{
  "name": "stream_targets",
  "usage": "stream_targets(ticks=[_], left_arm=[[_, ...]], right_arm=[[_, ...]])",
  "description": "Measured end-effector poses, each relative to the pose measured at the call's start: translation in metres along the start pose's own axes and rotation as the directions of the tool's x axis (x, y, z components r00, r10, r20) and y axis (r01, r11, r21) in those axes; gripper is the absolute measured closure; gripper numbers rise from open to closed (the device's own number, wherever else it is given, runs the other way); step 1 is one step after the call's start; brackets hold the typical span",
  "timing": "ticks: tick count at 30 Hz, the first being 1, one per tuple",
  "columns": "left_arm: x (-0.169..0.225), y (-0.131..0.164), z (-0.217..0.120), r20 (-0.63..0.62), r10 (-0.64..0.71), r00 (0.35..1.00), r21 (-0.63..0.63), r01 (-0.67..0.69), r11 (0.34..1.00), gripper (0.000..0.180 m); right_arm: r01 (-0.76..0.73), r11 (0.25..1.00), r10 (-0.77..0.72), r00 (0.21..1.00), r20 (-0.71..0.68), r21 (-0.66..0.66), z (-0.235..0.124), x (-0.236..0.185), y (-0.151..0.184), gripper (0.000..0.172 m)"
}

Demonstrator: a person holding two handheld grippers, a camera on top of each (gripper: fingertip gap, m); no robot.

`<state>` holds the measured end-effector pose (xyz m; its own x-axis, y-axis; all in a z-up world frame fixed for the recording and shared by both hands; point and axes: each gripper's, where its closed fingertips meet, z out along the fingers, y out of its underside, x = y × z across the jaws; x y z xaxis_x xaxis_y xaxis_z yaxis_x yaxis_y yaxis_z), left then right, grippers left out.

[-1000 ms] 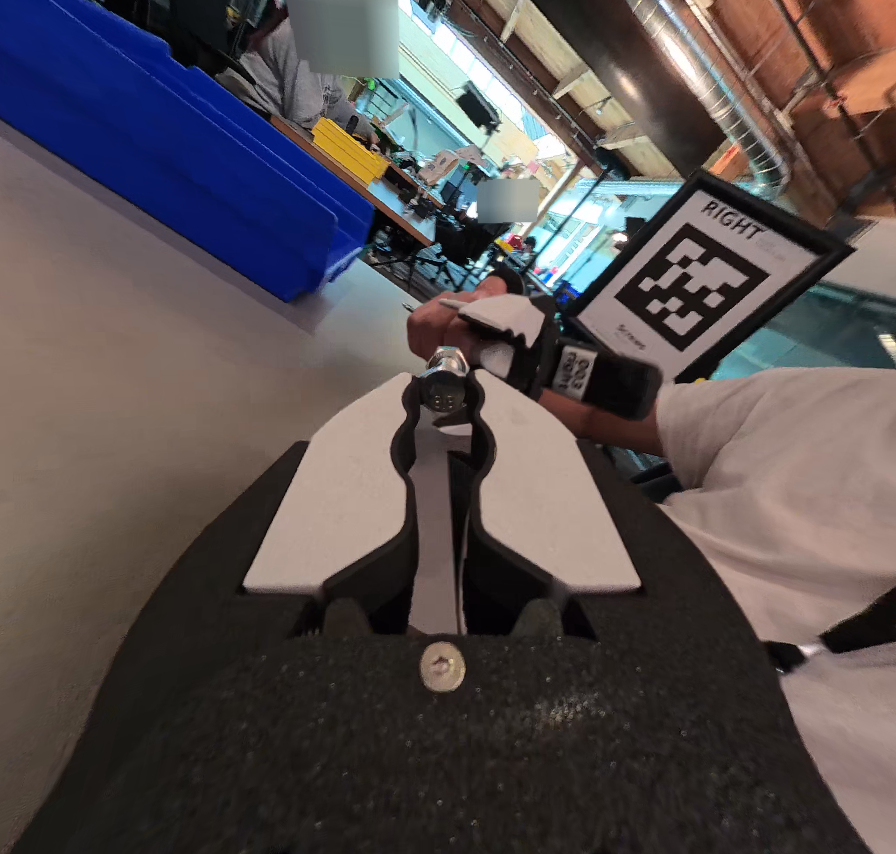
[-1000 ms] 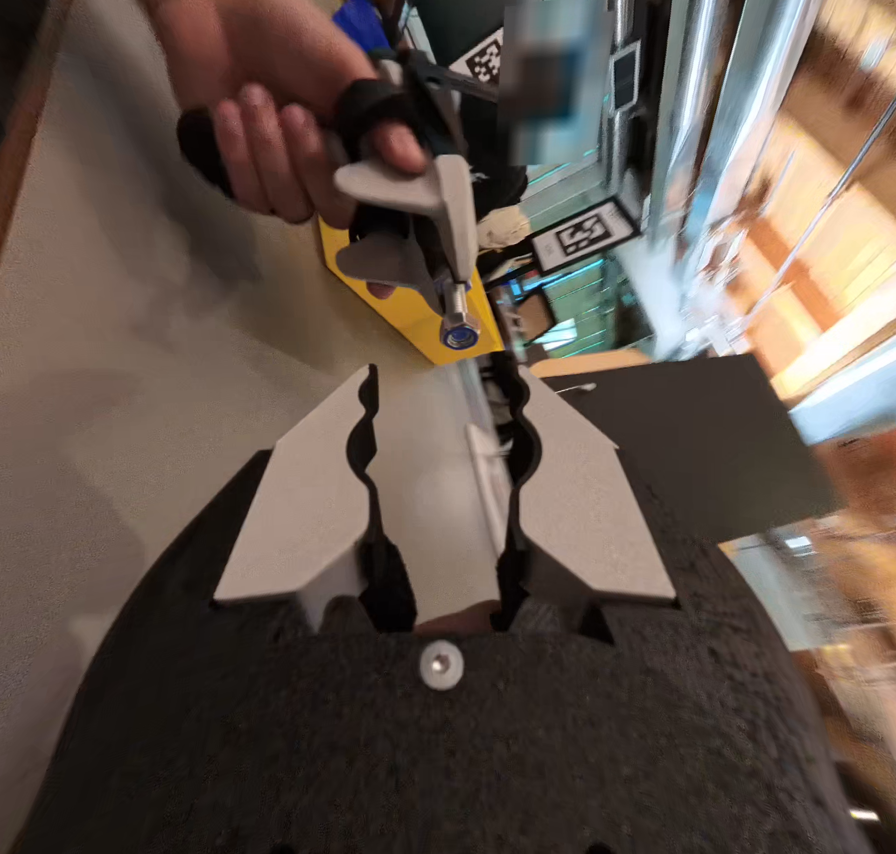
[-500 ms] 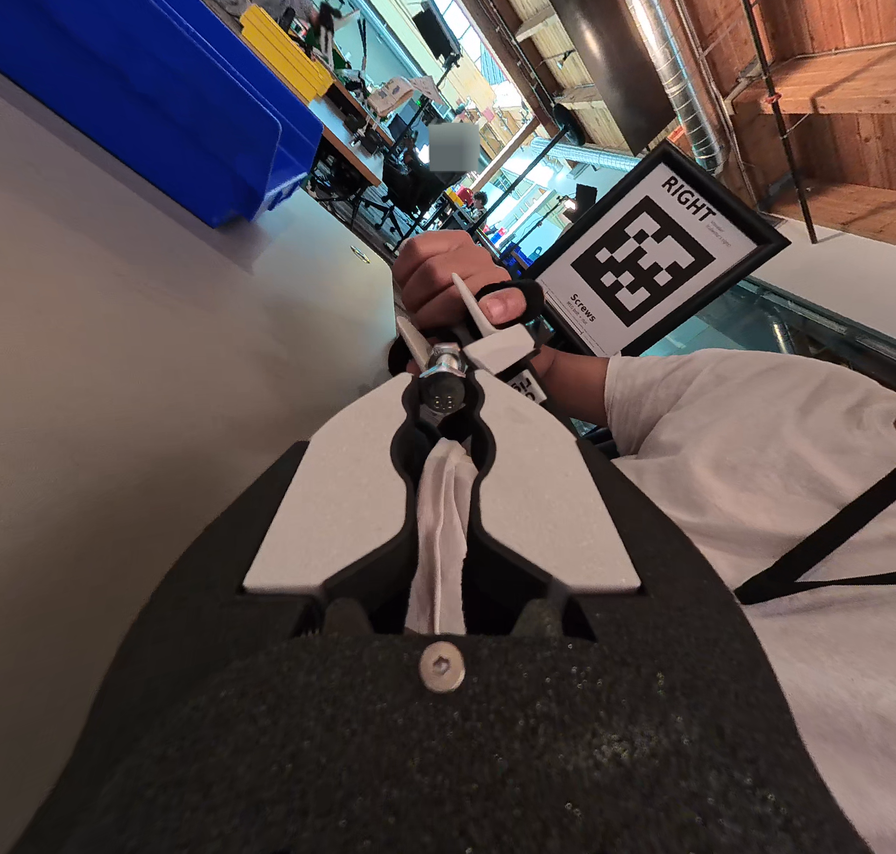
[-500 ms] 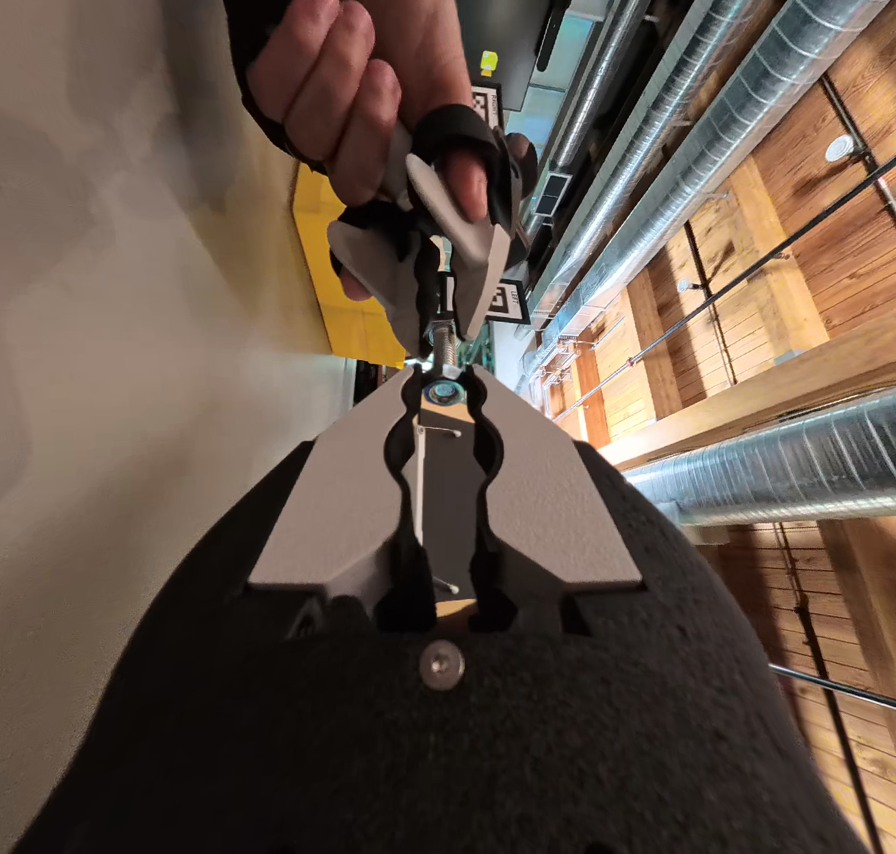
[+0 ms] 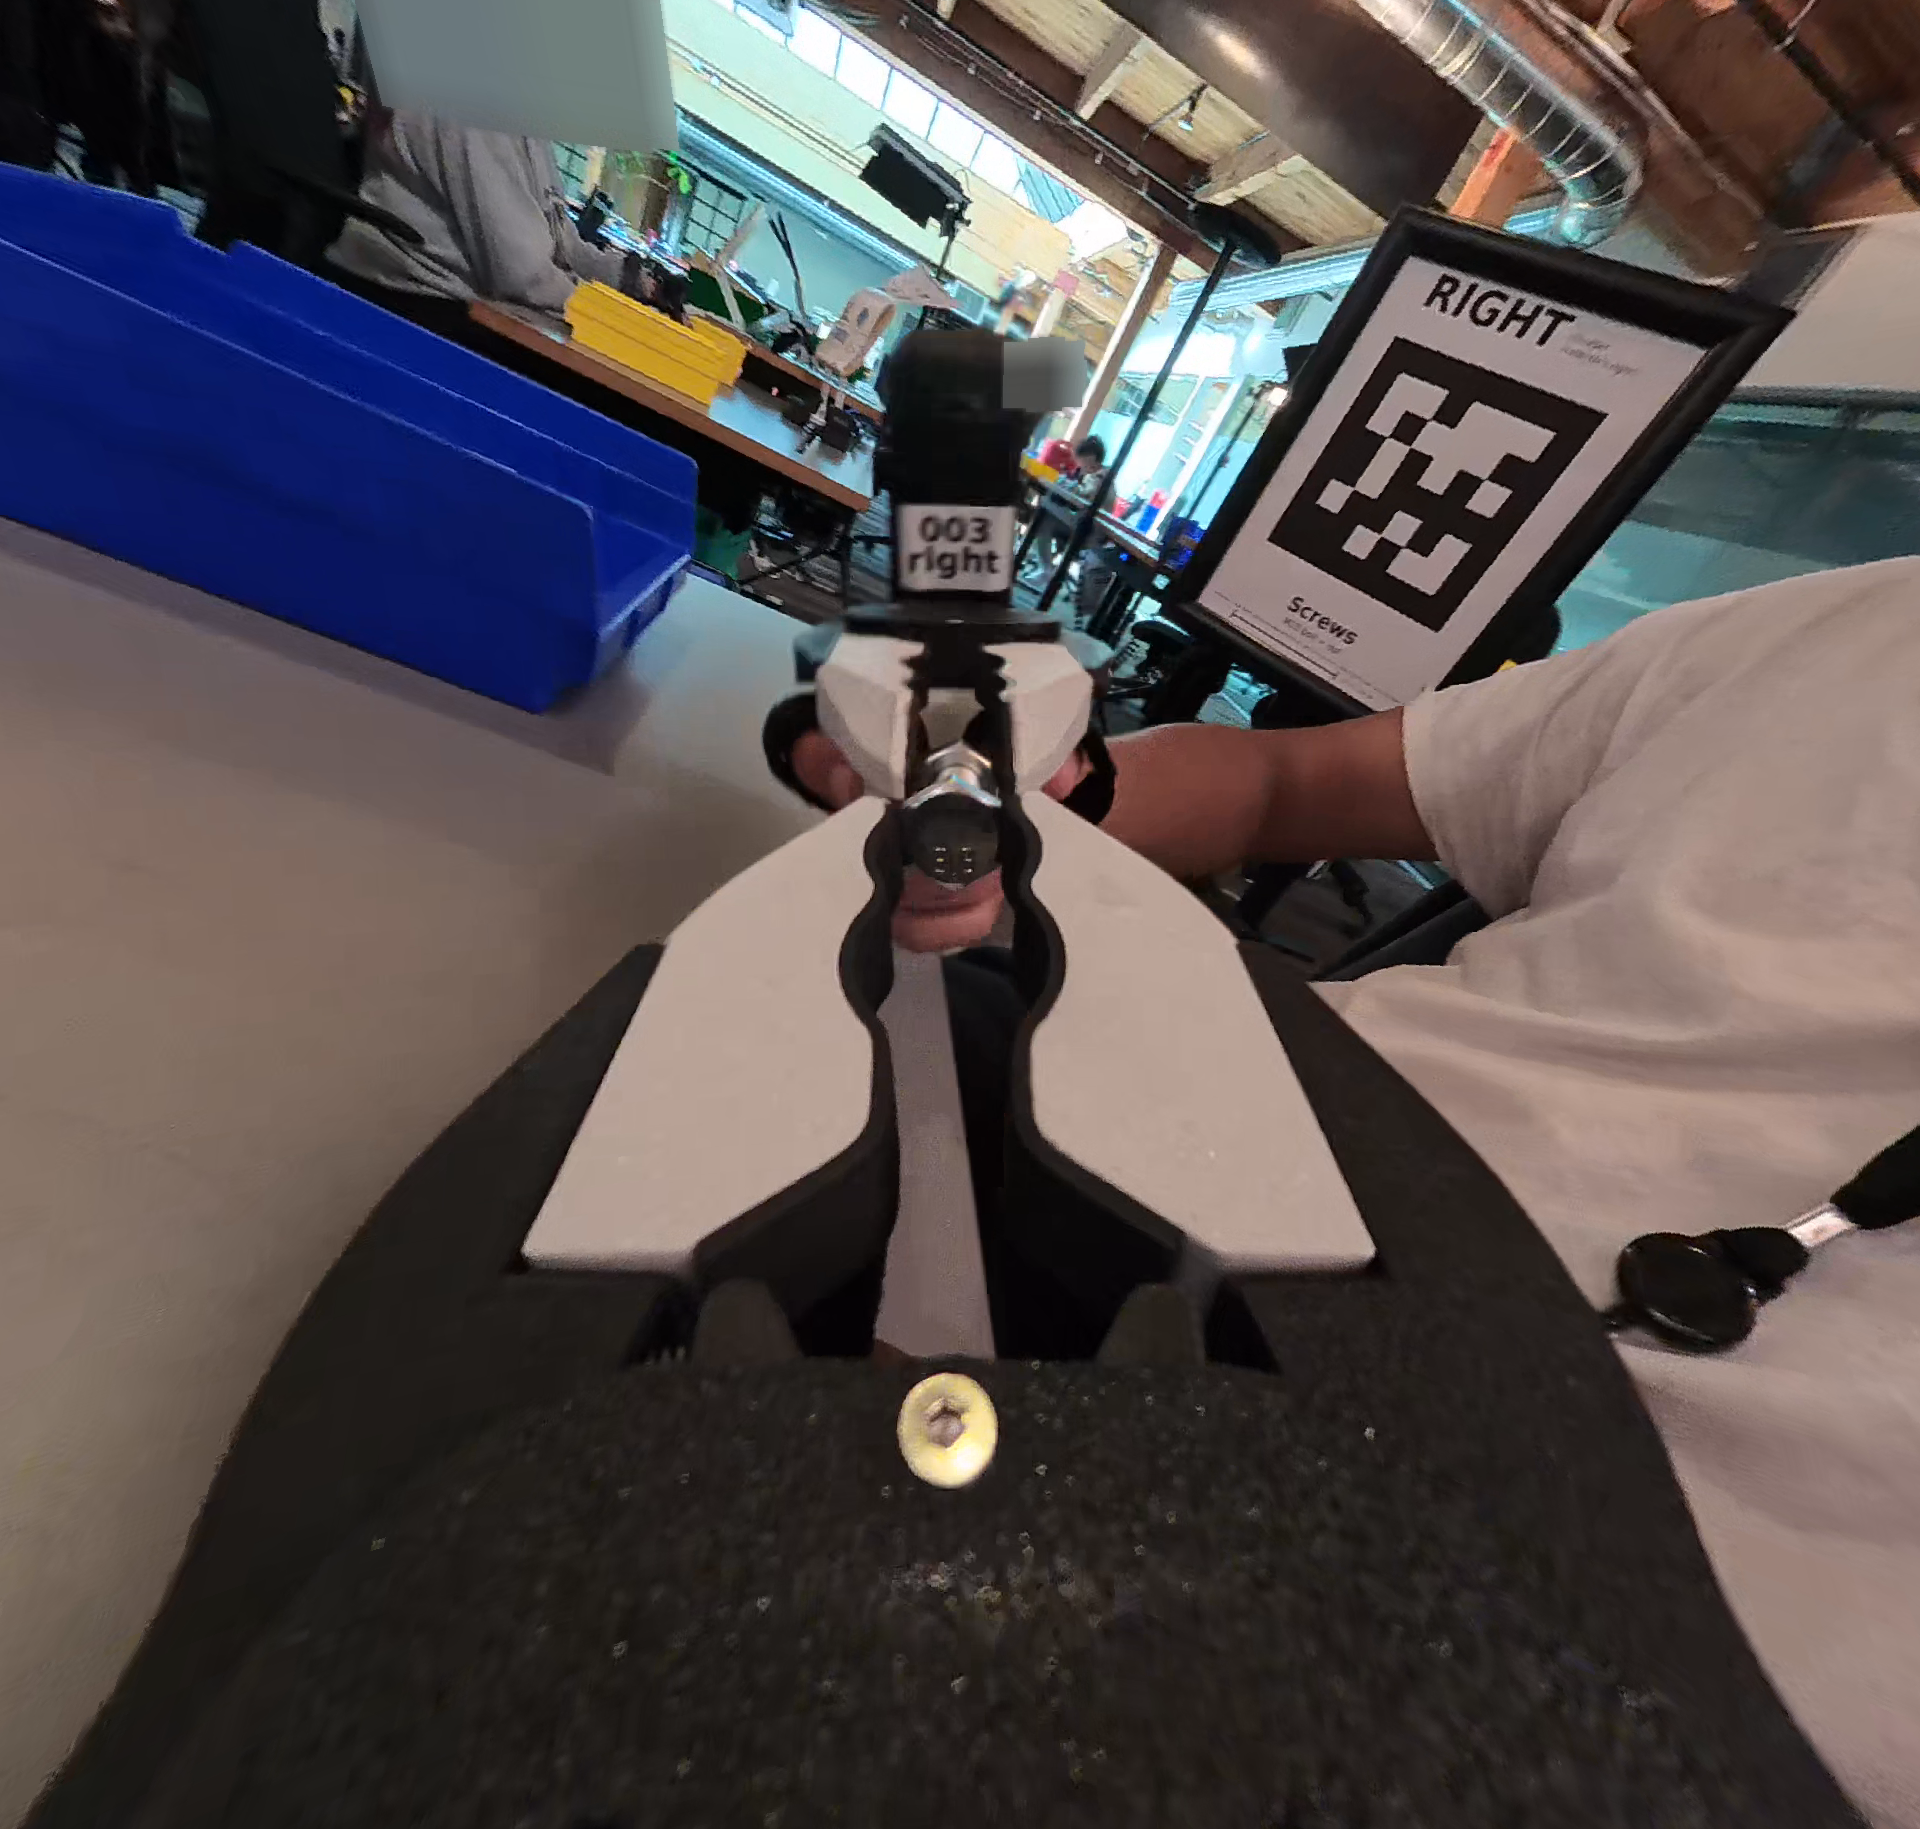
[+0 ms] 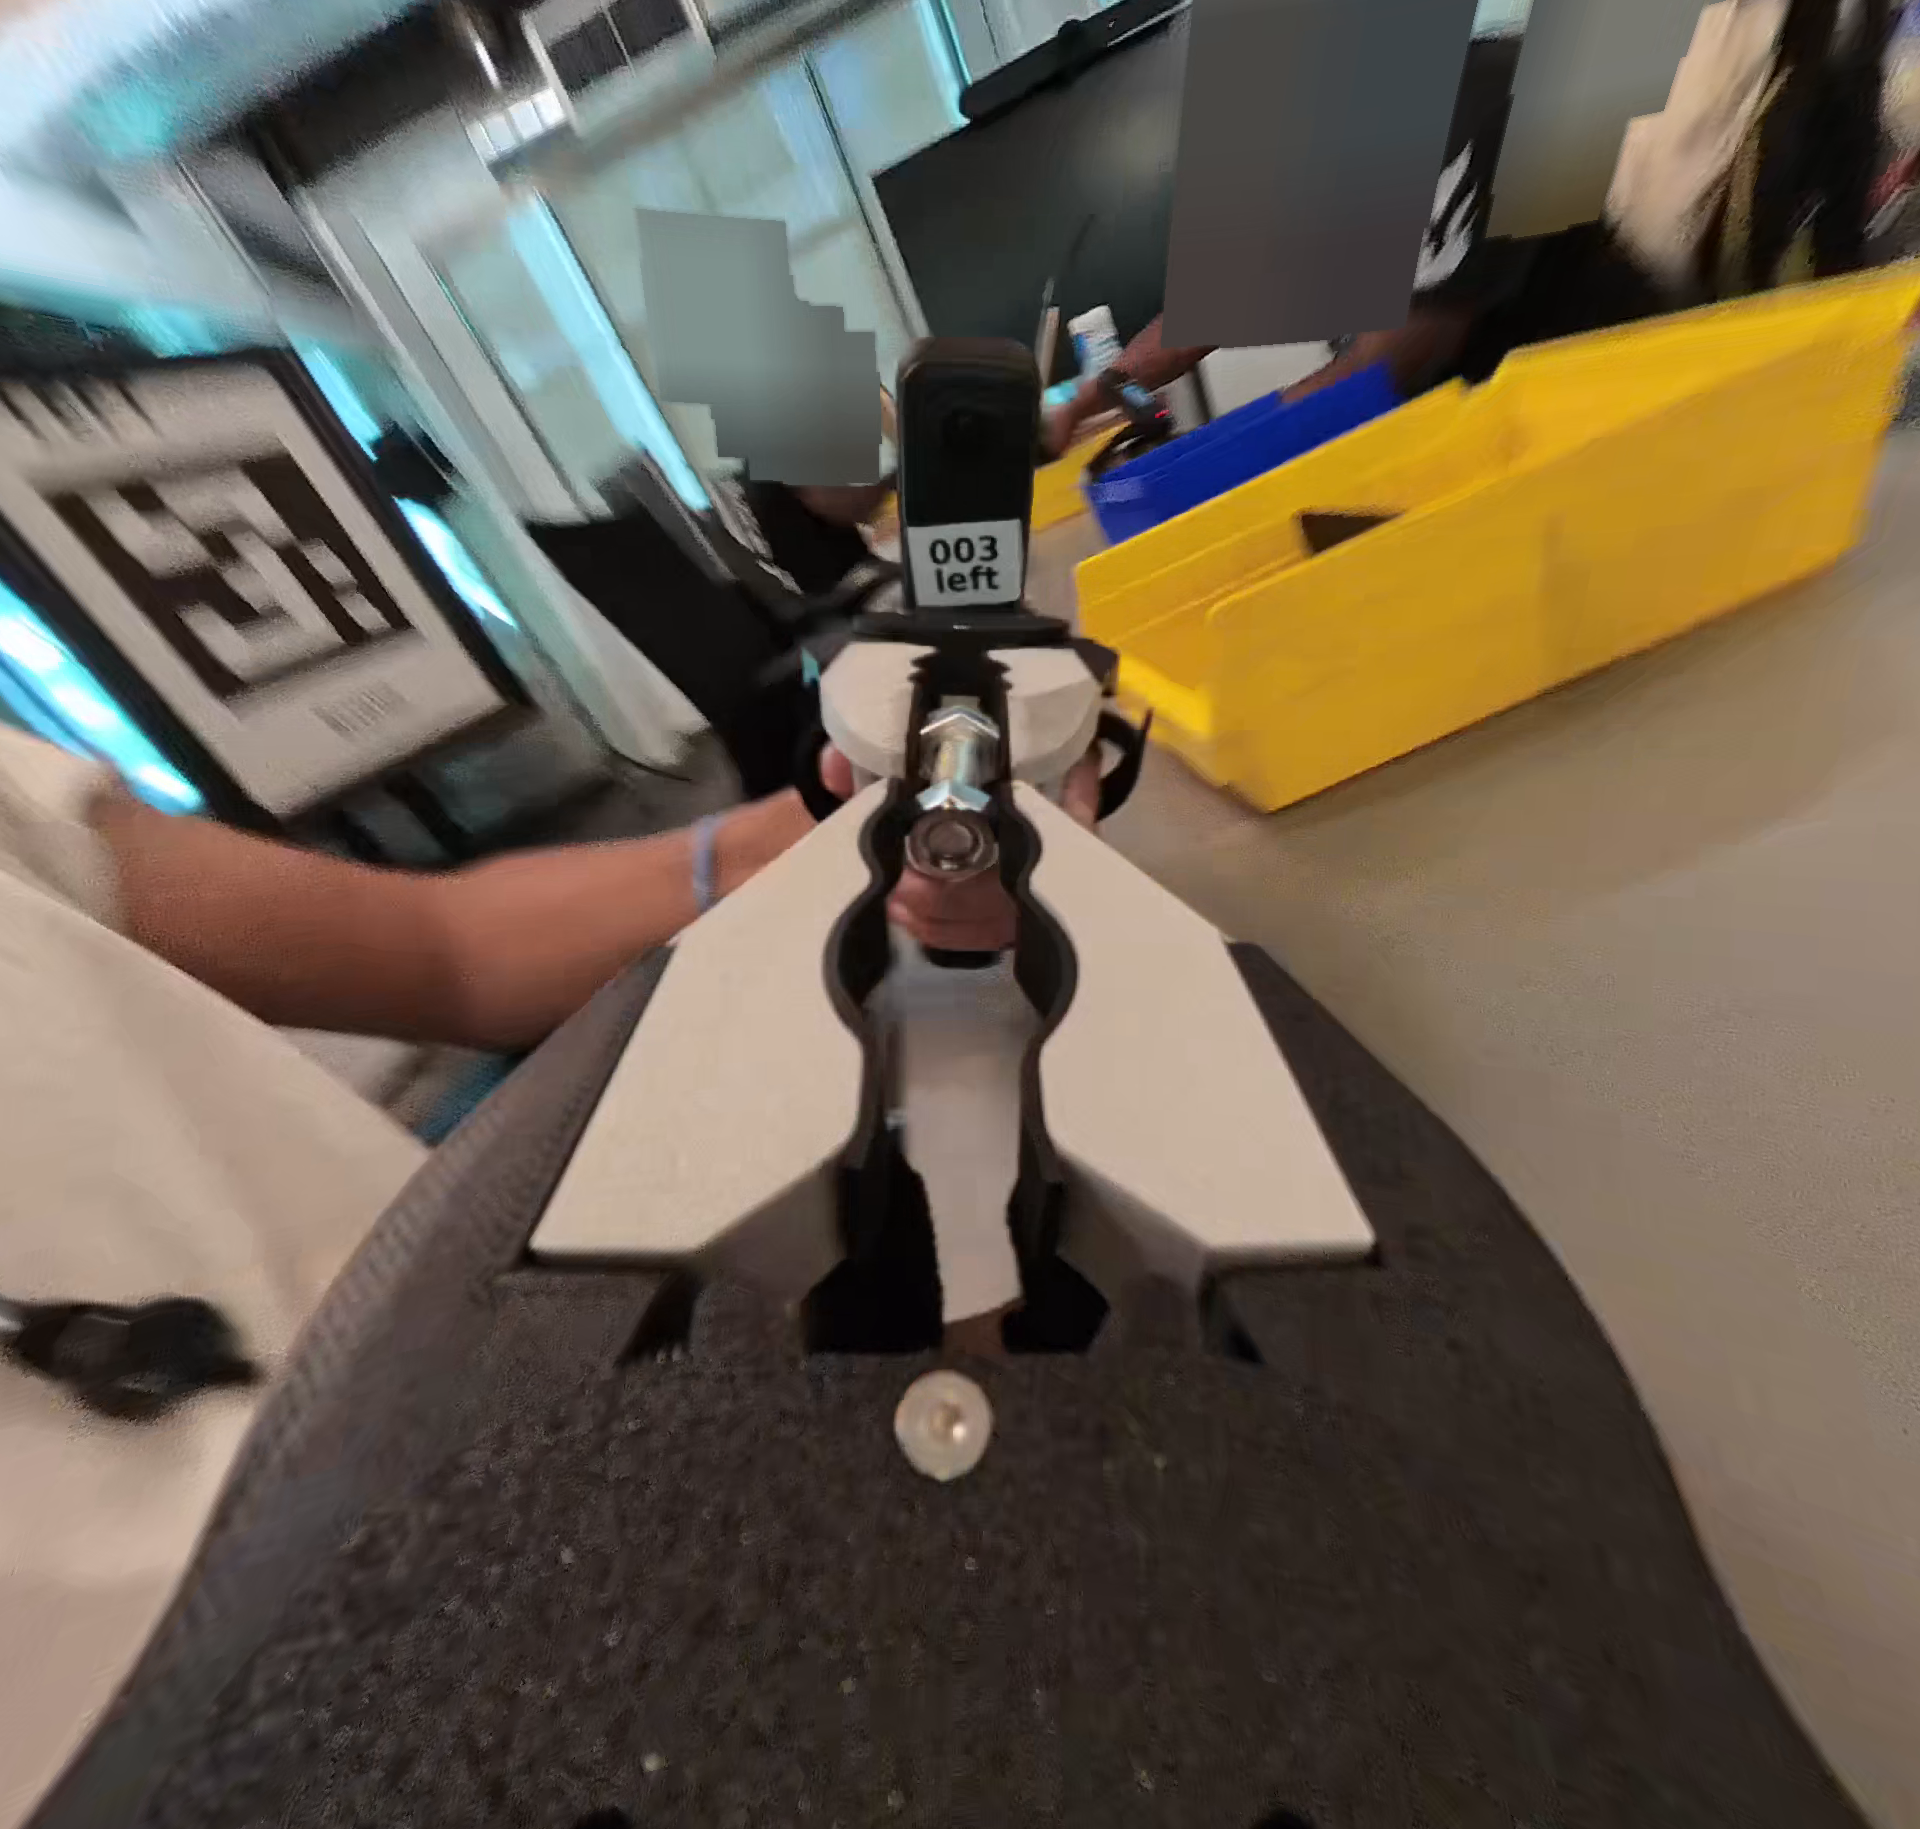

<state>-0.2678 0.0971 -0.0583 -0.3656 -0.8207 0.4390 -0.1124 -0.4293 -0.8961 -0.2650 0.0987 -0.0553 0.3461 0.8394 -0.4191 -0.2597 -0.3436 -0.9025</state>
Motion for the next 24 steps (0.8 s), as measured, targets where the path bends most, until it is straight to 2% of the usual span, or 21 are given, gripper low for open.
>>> stream_targets(ticks=[1,2,3,5,6,7,8,9,10,11,13,14,15,16,18,22,24], left_arm=[[-0.001,0.0,0.0,0.011,0.008,1.0,-0.001,-0.008,1.0,0.163],[-0.002,0.0,-0.001,0.018,0.013,1.0,-0.005,-0.013,1.0,0.163],[-0.002,0.0,-0.001,0.016,0.013,1.0,-0.003,-0.013,1.0,0.163],[-0.001,-0.002,-0.001,0.011,0.0,1.0,0.011,0.0,1.0,0.163],[-0.001,-0.002,-0.002,0.01,-0.008,1.0,0.016,0.008,1.0,0.163],[0.0,-0.002,-0.003,0.001,-0.019,1.0,0.022,0.019,1.0,0.163],[0.0,-0.003,-0.004,-0.008,-0.035,0.999,0.034,0.035,0.999,0.163],[0.0,-0.005,-0.006,-0.012,-0.056,0.998,0.046,0.056,0.997,0.163],[-0.002,-0.006,-0.007,-0.016,-0.083,0.996,0.05,0.083,0.995,0.163],[-0.004,-0.006,-0.008,-0.013,-0.112,0.994,0.052,0.112,0.992,0.163],[-0.009,-0.005,-0.01,-0.015,-0.164,0.986,0.057,0.164,0.985,0.163],[-0.011,-0.003,-0.011,-0.021,-0.192,0.981,0.057,0.193,0.98,0.163],[-0.012,-0.002,-0.011,-0.025,-0.217,0.976,0.053,0.218,0.974,0.163],[-0.013,0.0,-0.011,-0.032,-0.239,0.97,0.045,0.241,0.97,0.163],[-0.015,0.005,-0.01,-0.021,-0.249,0.968,0.023,0.249,0.968,0.163],[-0.01,0.012,-0.005,-0.035,-0.248,0.968,-0.018,0.247,0.969,0.163],[-0.007,0.014,-0.002,-0.052,-0.246,0.968,-0.03,0.245,0.969,0.163]], right_arm=[[-0.106,0.994,0.106,0.994,0.032,0.007,0.0,0.001,0.001,0.155],[-0.149,0.989,0.149,0.988,0.048,0.014,0.0,0.002,0.001,0.155],[-0.112,0.993,0.11,0.992,0.056,0.026,0.0,0.0,0.0,0.154],[0.085,0.996,-0.086,0.996,0.02,0.034,-0.003,-0.004,-0.003,0.143],[0.21,0.978,-0.21,0.978,-0.008,-0.003,-0.003,-0.006,-0.001,0.136],[0.347,0.935,-0.351,0.935,-0.056,-0.067,-0.004,-0.002,0.004,0.128],[0.49,0.859,-0.507,0.854,-0.113,-0.152,-0.006,0.005,0.009,0.127],[0.63,0.736,-0.672,0.724,-0.154,-0.248,-0.01,0.014,0.013,0.125],[0.748,0.569,-0.821,0.543,-0.18,-0.341,-0.014,0.022,0.014,0.125],[0.825,0.373,-0.928,0.328,-0.178,-0.424,-0.018,0.028,0.014,0.124],[0.849,-0.015,-0.993,-0.073,-0.09,-0.528,-0.021,0.03,0.017,0.125],[0.819,-0.165,-0.975,-0.221,-0.036,-0.55,-0.021,0.029,0.02,0.126],[0.791,-0.262,-0.948,-0.319,-0.007,-0.553,-0.02,0.028,0.022,0.127],[0.777,-0.309,-0.93,-0.367,0.004,-0.548,-0.019,0.027,0.024,0.128],[0.771,-0.349,-0.904,-0.427,-0.026,-0.532,-0.017,0.019,0.018,0.129],[0.772,-0.376,-0.895,-0.446,-0.016,-0.512,-0.009,0.011,0.016,0.128],[0.754,-0.41,-0.883,-0.469,0.014,-0.513,-0.006,0.015,0.022,0.137]])
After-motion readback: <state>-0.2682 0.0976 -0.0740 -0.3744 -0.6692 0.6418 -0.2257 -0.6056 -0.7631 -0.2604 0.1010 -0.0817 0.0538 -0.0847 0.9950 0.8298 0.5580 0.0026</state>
